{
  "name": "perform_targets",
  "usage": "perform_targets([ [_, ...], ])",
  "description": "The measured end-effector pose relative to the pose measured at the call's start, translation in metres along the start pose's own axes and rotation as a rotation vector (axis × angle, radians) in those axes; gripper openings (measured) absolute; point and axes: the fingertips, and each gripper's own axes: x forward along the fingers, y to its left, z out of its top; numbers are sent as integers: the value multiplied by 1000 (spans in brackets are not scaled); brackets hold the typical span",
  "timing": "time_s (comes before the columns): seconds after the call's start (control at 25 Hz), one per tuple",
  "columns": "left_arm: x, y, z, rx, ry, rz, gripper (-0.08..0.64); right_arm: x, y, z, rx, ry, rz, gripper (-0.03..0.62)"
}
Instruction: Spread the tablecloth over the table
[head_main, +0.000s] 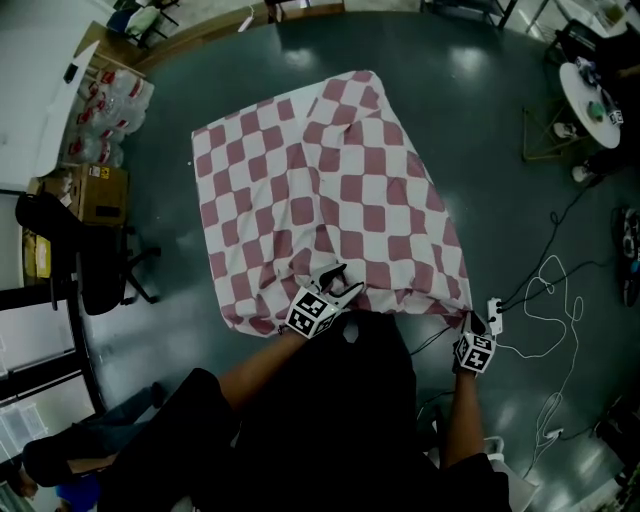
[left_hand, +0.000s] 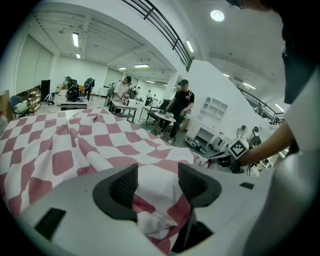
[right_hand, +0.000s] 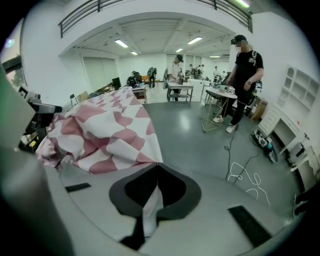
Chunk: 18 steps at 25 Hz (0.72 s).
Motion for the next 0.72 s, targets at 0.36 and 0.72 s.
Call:
perform_targets([
  [0.36,-7,-1,-7,-6,9,9,252,33,32,-10,-73,145,121,193],
  [0.72,-28,7,-43,-58,35,90,252,36,237,6,-344,73,583,204],
])
